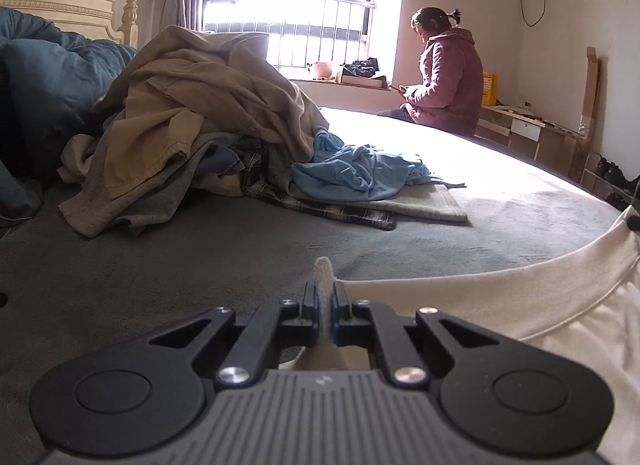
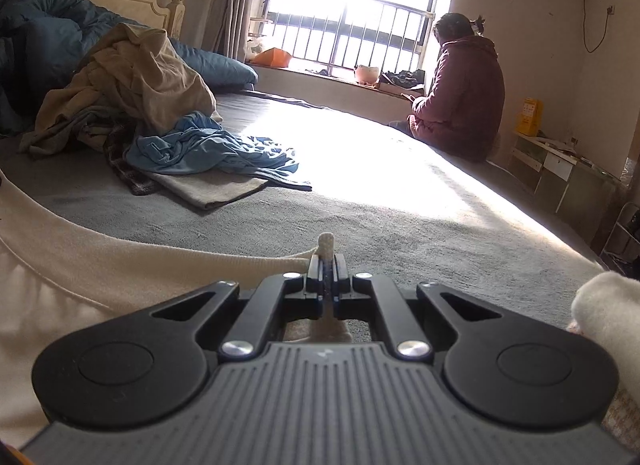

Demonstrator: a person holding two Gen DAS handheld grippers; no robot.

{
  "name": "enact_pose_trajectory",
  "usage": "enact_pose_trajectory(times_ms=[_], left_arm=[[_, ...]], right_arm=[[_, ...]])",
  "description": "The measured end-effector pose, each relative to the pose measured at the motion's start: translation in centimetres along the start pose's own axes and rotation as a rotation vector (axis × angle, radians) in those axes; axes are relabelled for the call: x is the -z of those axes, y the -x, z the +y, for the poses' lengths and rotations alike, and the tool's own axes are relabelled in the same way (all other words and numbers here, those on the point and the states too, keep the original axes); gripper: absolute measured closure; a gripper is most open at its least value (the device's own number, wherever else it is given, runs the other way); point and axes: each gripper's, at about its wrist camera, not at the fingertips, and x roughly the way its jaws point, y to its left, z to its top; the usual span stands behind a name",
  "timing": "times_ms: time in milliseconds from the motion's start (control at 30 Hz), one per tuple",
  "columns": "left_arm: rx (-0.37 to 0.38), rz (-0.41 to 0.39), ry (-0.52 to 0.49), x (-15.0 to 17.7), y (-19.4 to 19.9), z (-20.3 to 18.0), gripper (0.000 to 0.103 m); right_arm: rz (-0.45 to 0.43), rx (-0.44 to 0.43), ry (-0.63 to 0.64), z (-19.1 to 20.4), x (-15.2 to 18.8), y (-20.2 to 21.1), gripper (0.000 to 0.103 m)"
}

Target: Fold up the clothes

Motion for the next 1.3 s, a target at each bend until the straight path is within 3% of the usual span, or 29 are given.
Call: enact_pose_trajectory(times_ms=[200,300,333,367,400,467,500,600,667,800,933,1000,1100,1200,1300], left_arm=[[-0.064,0.064,-0.025,1.3,-2.3,0.1,0.095],[-0.086,0.132,-0.008,1.1,-3.1,0.6,0.079],[-0.096,0.139,0.002,0.9,-3.0,0.8,0.068],[-0.105,0.135,0.014,0.7,-2.6,1.1,0.058],[-0.113,0.127,0.029,0.4,-2.1,1.4,0.055],[-0.128,0.102,0.063,-0.2,-0.6,2.0,0.045],[-0.14,0.088,0.075,-0.5,0.3,2.3,0.044],[-0.174,0.037,0.057,-1.3,3.7,2.1,0.042],[-0.15,0.006,0.038,-1.7,6.6,1.6,0.04],[-0.001,0.027,0.03,-0.5,10.8,-0.7,0.04],[0.164,0.101,0.054,2.8,12.7,-3.4,0.041],[0.171,0.151,0.044,4.9,12.2,-4.6,0.042],[0.119,0.178,0.015,7.6,11.0,-5.0,0.046],[0.099,0.176,0.02,8.8,10.2,-4.0,0.046],[0.094,0.169,0.029,8.8,10.0,-2.9,0.047]], right_arm=[[0.1,-0.013,-0.048,0.5,3.5,-5.0,0.101],[0.149,-0.017,-0.079,0.4,3.9,-5.9,0.098],[0.158,-0.024,-0.104,0.0,3.7,-5.8,0.097],[0.166,-0.031,-0.129,-0.3,3.5,-5.7,0.088],[0.17,-0.036,-0.161,-0.8,3.4,-5.5,0.075],[0.147,-0.031,-0.269,-2.7,3.4,-4.4,0.061],[0.135,-0.029,-0.323,-3.7,3.4,-3.8,0.058],[0.08,0.001,-0.417,-5.7,3.3,-0.6,0.058],[0.058,0.014,-0.428,-6.1,3.1,2.9,0.058],[0.02,0.007,-0.423,-6.1,3.1,9.7,0.067],[0.066,-0.089,-0.32,-1.3,4.9,13.8,0.076],[0.098,-0.14,-0.271,1.9,6.6,14.3,0.08],[0.109,-0.184,-0.176,6.1,9.7,14.5,0.084],[0.108,-0.071,-0.147,5.5,12.8,14.6,0.086],[0.107,0.108,-0.209,0.3,15.2,15.4,0.087]])
